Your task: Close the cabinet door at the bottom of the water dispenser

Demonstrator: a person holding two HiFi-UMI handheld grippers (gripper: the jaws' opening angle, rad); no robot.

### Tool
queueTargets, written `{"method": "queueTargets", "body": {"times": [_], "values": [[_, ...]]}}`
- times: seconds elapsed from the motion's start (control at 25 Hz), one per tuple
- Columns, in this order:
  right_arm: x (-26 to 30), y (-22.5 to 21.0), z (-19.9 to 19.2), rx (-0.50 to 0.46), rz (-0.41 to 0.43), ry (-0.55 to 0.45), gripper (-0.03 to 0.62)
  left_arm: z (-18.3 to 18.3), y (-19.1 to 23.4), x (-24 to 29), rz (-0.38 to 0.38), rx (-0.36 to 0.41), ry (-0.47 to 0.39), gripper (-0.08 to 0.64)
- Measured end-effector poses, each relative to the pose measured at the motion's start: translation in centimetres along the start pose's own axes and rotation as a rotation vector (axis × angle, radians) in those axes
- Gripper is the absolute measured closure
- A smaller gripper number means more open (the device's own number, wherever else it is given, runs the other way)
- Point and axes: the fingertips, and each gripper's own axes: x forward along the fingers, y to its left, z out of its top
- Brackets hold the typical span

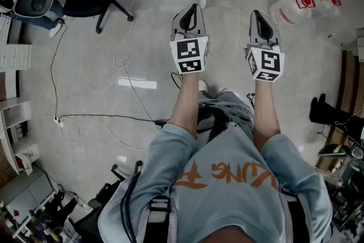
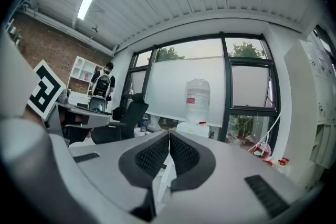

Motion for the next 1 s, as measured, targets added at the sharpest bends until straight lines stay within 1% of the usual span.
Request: {"method": "queueTargets", "body": {"times": [0.08, 0.2, 0.36, 0.52, 0.64, 0.76, 0.88, 1.0], "values": [[-0.1, 0.0, -0.3, -0.011, 0.003, 0.016, 0.563, -0.8, 0.1, 0.1, 0.011, -0.014, 0.022, 0.54], [-0.1, -0.1, -0.6, 0.003, 0.0, 0.023, 0.563, -1.7, 0.3, 0.4, 0.017, -0.029, 0.046, 0.54], [-0.1, -0.5, -1.1, 0.011, -0.02, 0.042, 0.563, -2.2, 0.9, 0.7, 0.018, -0.049, 0.057, 0.54], [0.2, -1.0, -0.9, 0.005, -0.018, 0.052, 0.563, -1.8, 1.5, 1.1, 0.032, -0.067, 0.047, 0.54], [0.7, -0.9, -0.3, 0.006, -0.011, 0.052, 0.563, -0.9, 2.9, 1.3, 0.058, -0.114, 0.01, 0.54], [1.1, -1.6, -0.8, 0.048, -0.015, 0.07, 0.563, -0.4, 4.8, 1.3, 0.096, -0.155, -0.018, 0.54], [0.6, -3.5, -1.9, 0.085, -0.054, 0.096, 0.563, -0.3, 5.0, 1.4, 0.102, -0.158, -0.017, 0.54], [0.7, -4.4, -1.9, 0.095, -0.068, 0.092, 0.563, -0.1, 4.5, 2.1, 0.084, -0.155, -0.019, 0.54]]}}
